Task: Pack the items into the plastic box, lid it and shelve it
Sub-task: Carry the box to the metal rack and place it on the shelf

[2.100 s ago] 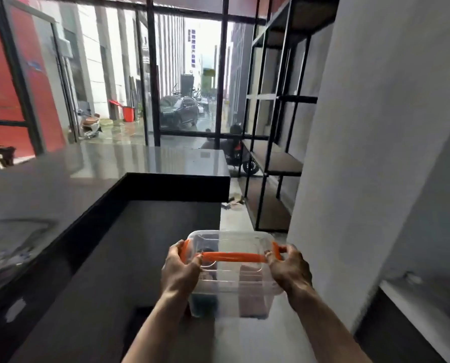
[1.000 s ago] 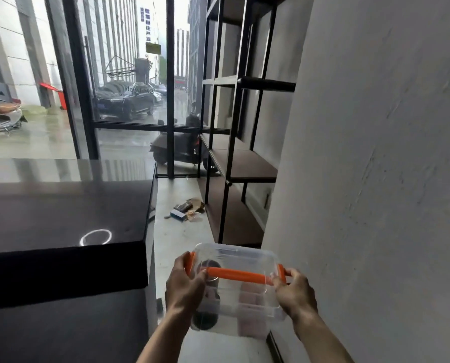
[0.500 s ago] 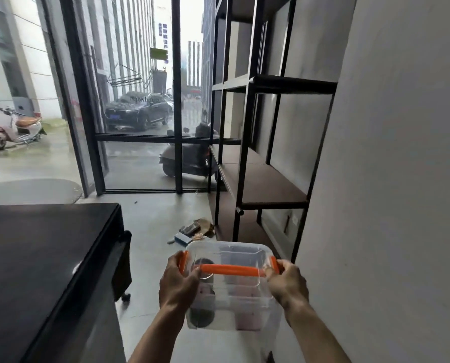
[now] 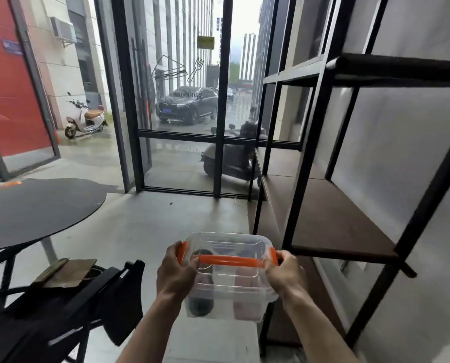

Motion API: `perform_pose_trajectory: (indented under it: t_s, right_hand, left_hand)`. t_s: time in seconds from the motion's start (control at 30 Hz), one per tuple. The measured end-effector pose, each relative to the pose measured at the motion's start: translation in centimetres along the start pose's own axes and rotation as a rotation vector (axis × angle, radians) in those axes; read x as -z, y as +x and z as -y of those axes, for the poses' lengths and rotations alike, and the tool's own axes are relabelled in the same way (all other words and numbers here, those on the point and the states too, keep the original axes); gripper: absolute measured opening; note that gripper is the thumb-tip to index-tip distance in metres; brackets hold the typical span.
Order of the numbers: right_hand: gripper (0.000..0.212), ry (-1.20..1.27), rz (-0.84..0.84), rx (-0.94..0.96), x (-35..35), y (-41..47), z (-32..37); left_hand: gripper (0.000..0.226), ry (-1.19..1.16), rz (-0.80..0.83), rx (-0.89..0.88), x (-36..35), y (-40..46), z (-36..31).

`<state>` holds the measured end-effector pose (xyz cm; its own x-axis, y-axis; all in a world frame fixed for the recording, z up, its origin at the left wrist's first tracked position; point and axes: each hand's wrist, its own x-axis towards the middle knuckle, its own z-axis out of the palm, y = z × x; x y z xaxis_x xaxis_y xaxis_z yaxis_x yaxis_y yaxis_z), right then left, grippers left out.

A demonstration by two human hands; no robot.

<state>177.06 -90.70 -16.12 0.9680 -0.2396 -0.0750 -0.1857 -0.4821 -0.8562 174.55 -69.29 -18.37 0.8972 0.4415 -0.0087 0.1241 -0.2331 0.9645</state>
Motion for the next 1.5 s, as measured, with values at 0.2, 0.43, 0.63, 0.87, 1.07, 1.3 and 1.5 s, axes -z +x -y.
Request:
perform_pose_trajectory:
  t_s: [0.2,0.43,0.63,0.87,1.07,1.3,1.5]
  right_hand:
    - [0.041,-0.025,0.004,0.005,-8.0,15.6,5.5]
    - [0.043,-0.065,-0.014,-0.015,-14.8,32.3,11.9]
    - [0.041,-0.042,-0.037,-0.060,-18.8,46.2,13.4]
    - [0.037,0.015,-0.132,-0.098,-19.0,65.6,13.4]
    - [0.037,0.076,-0.256,-0.160,-14.7,79.5,14.2]
    - [0.042,0.030,-0.450,-0.263,-6.8,87.3,10.4]
    - [0.049,0.177,-0.681,-0.432,0.2,88.2,5.0]
  left_hand:
    - [0.066,-0.039,0.005,0.009,-3.5,18.0,0.3]
    - [0.067,0.021,0.008,0.018,-6.8,36.6,-1.7]
    - [0.068,0.071,0.028,0.004,-12.5,50.4,-2.8]
    - [0.068,0.102,0.109,-0.051,-24.9,66.6,-6.4]
    - [0.065,0.139,0.198,-0.140,-36.6,78.0,-11.7]
    - [0.065,0.093,0.472,-0.212,-51.6,83.5,-15.1]
    - [0.063,0.111,0.760,-0.289,-64.4,82.4,-17.1]
